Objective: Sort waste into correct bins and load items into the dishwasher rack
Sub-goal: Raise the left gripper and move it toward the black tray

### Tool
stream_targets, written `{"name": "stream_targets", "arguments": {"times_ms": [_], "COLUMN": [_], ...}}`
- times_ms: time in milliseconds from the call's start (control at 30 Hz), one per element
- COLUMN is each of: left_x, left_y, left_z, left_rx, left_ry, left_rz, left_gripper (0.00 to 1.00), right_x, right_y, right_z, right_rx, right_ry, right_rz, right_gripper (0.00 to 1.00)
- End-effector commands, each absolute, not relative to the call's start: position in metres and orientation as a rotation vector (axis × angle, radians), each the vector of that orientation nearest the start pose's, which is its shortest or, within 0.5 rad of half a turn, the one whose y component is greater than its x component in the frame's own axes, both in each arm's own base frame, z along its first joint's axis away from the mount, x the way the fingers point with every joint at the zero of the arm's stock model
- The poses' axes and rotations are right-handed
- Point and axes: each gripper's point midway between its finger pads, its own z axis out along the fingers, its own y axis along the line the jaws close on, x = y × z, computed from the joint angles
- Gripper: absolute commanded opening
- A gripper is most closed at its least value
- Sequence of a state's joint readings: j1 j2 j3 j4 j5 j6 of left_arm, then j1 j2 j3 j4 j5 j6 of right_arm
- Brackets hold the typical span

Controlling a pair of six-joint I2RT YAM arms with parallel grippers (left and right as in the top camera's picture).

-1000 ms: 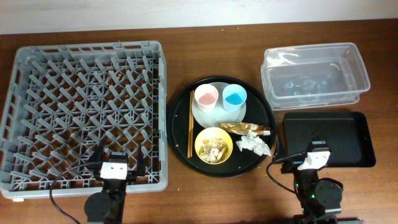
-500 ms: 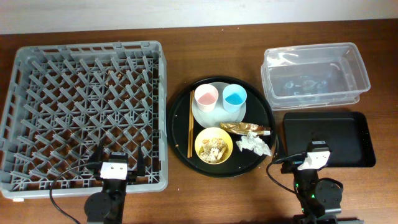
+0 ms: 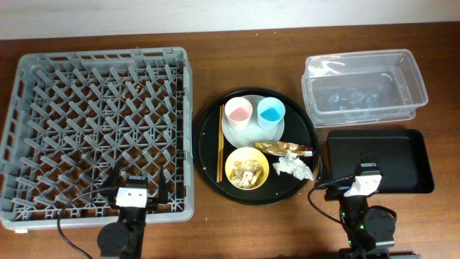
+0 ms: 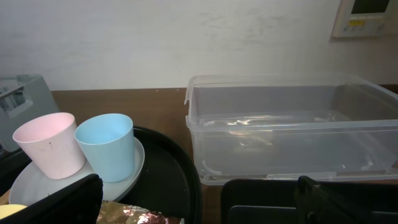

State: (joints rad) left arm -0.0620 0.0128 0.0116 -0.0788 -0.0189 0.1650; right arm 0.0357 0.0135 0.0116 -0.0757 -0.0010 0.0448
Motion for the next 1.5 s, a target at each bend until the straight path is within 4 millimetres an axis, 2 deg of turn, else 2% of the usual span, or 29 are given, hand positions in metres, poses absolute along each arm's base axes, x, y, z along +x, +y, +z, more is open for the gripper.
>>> {"name": "stream_targets", "arguments": {"times_ms": [0, 633, 700, 833, 867, 1033, 1167, 1200, 1267, 1367, 1467], "left_x": [0.246, 0.246, 0.247, 0.238, 0.236, 0.219, 0.198, 0.189, 0.183, 0.173, 0.17], "left_y": [-0.01, -0.01, -0.013, -0.052, -0.054, -0.053, -0.034, -0.032, -0.034, -0.041, -0.046], "left_z": [0.154, 0.158, 0.173, 0.199, 0.207, 0.262, 0.302, 0.319, 0.335, 0.376, 0.403], "left_rx": [0.176, 0.175, 0.177, 0.34, 0.315, 0.265, 0.177, 0.171, 0.184, 0.225, 0.248], "left_ry": [1.65, 1.635, 1.573, 1.463, 1.455, 1.411, 1.441, 1.455, 1.463, 1.467, 1.503], "left_rz": [0.111, 0.112, 0.096, -0.09, -0.138, -0.178, -0.107, -0.103, -0.116, -0.142, -0.167], "left_gripper": [0.99, 0.99, 0.99, 0.99, 0.99, 0.99, 0.99, 0.99, 0.99, 0.99, 0.99], "right_x": [0.246, 0.246, 0.246, 0.246, 0.246, 0.246, 0.246, 0.246, 0.246, 0.246, 0.246], "right_y": [0.009, 0.009, 0.009, 0.009, 0.009, 0.009, 0.009, 0.009, 0.009, 0.009, 0.009], "right_z": [0.154, 0.154, 0.154, 0.154, 0.154, 0.154, 0.154, 0.154, 0.154, 0.154, 0.154], "right_rx": [0.005, 0.005, 0.005, 0.005, 0.005, 0.005, 0.005, 0.005, 0.005, 0.005, 0.005], "right_ry": [1.655, 1.655, 1.655, 1.655, 1.655, 1.655, 1.655, 1.655, 1.655, 1.655, 1.655], "right_rz": [0.058, 0.058, 0.058, 0.058, 0.058, 0.058, 0.058, 0.058, 0.058, 0.058, 0.058], "right_gripper": [0.99, 0.99, 0.99, 0.99, 0.99, 0.99, 0.99, 0.99, 0.99, 0.99, 0.99]}}
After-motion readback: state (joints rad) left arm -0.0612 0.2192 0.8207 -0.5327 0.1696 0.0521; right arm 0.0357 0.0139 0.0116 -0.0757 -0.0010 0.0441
